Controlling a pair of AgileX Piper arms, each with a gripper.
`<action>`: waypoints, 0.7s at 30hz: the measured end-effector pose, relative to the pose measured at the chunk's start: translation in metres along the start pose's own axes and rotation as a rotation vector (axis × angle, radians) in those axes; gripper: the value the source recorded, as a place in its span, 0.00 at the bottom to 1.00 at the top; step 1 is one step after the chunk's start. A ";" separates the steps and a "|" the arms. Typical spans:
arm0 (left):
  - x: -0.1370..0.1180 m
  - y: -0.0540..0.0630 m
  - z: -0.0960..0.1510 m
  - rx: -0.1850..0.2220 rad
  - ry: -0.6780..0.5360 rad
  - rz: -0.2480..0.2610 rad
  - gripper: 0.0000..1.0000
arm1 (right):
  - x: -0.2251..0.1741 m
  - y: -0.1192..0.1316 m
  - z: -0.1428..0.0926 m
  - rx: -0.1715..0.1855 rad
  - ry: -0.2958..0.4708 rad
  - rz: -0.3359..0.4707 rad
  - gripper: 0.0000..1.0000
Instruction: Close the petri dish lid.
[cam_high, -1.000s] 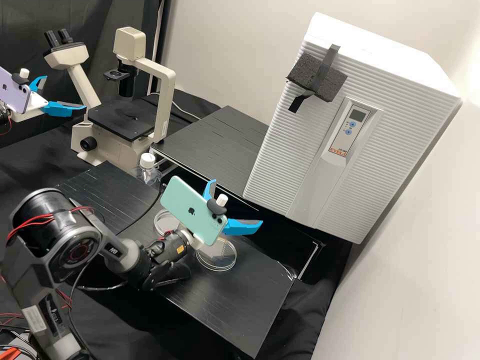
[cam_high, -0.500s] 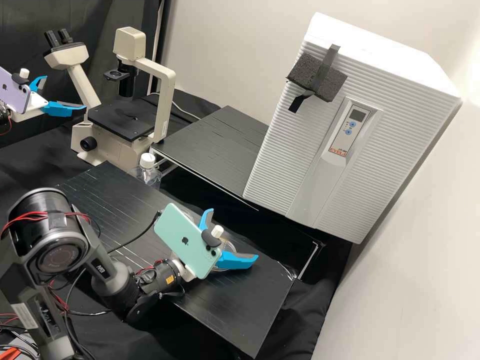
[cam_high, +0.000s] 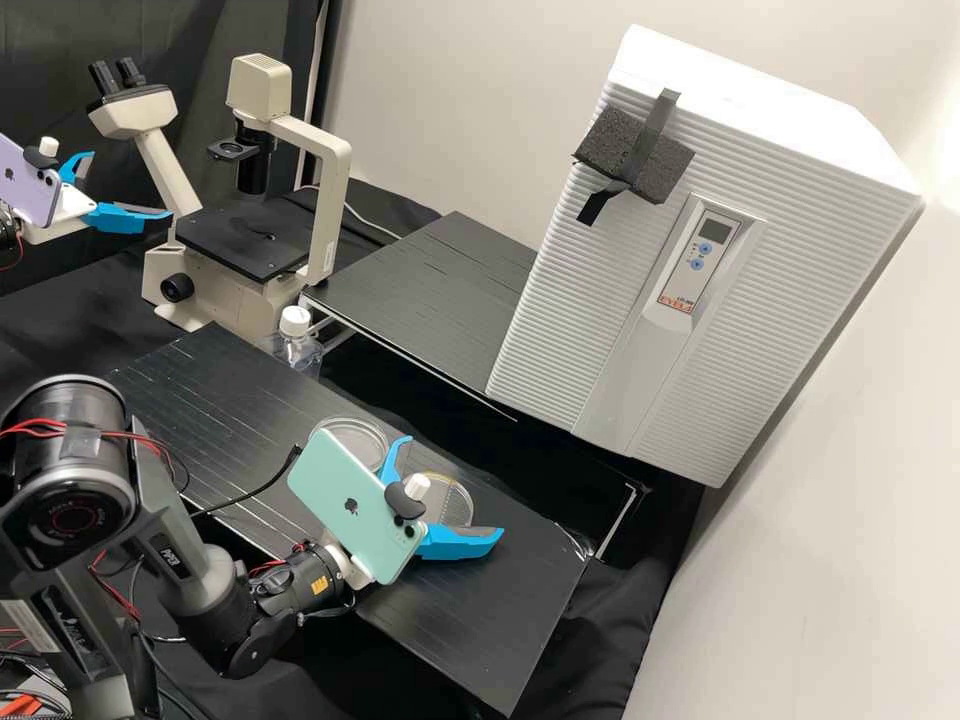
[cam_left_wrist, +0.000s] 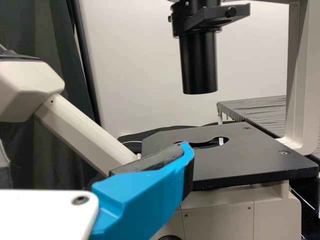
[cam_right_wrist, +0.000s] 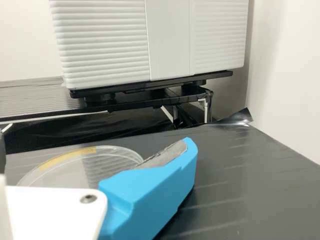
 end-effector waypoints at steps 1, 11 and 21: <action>0.000 0.000 0.000 0.000 0.000 0.000 1.00 | -0.001 -0.001 0.000 -0.001 0.000 -0.004 1.00; 0.000 0.000 0.000 0.000 0.000 0.000 1.00 | -0.001 -0.001 0.003 -0.021 0.000 -0.009 1.00; 0.000 0.000 0.000 0.000 0.000 0.000 1.00 | -0.001 0.002 0.011 -0.064 -0.037 0.007 1.00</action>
